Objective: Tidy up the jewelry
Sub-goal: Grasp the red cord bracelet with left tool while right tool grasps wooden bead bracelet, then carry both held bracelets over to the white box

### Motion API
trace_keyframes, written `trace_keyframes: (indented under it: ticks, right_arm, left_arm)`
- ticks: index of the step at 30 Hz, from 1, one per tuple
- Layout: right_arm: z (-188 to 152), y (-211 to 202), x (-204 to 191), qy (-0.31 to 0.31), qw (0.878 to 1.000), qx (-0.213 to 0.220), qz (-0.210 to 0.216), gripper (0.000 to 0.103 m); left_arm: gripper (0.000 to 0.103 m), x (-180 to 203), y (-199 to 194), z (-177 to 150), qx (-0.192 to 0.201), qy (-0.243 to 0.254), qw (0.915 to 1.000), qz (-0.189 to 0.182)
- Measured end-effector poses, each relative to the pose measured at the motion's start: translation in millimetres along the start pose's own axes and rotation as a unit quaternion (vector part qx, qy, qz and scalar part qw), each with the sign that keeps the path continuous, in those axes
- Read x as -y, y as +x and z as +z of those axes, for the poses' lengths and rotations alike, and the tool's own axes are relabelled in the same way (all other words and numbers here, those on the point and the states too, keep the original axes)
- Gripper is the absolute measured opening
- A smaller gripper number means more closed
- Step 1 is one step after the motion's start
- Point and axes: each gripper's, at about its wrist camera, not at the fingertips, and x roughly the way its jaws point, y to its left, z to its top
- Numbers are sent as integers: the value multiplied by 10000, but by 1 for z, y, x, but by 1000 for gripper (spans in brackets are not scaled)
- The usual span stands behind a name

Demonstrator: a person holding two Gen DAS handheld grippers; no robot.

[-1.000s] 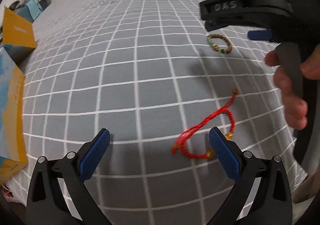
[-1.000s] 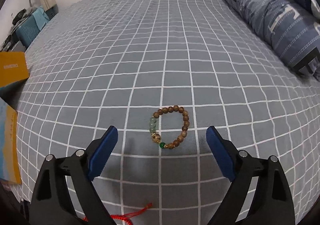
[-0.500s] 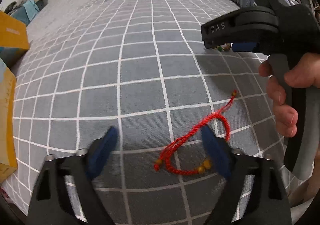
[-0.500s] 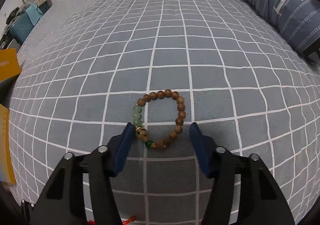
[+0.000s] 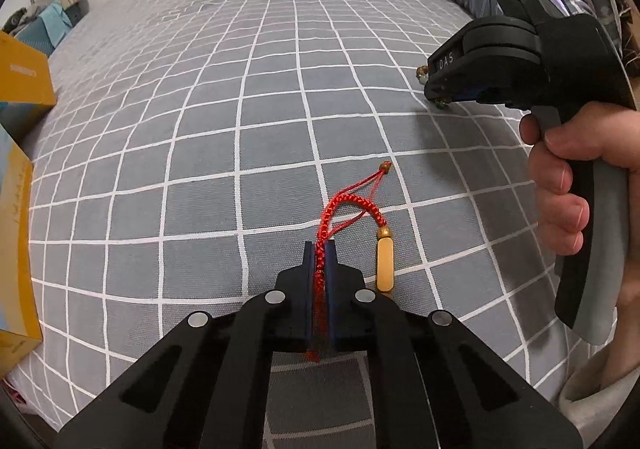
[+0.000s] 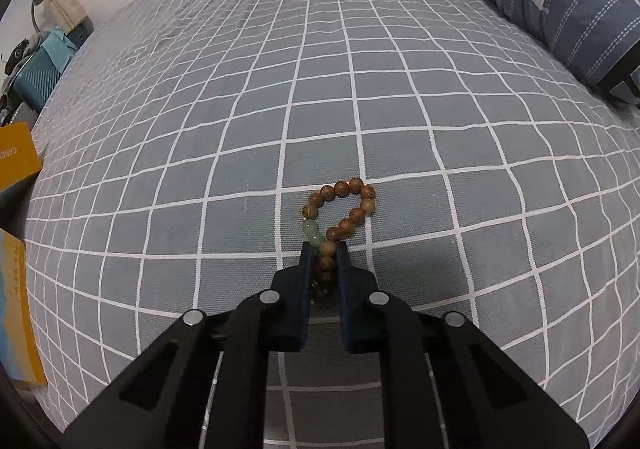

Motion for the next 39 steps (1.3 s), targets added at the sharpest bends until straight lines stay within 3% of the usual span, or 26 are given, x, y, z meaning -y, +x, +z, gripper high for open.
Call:
trace_keyframes:
  ticks: [20, 39]
  right_arm:
    - [-4, -20, -11, -82, 9997, 212, -120, 11]
    - [-24, -87, -32, -189, 9974, 683, -107, 11]
  left_arm:
    - [4, -7, -15, 8, 259, -61, 9996, -10]
    - [4, -36, -44, 18, 566, -135, 9982, 135]
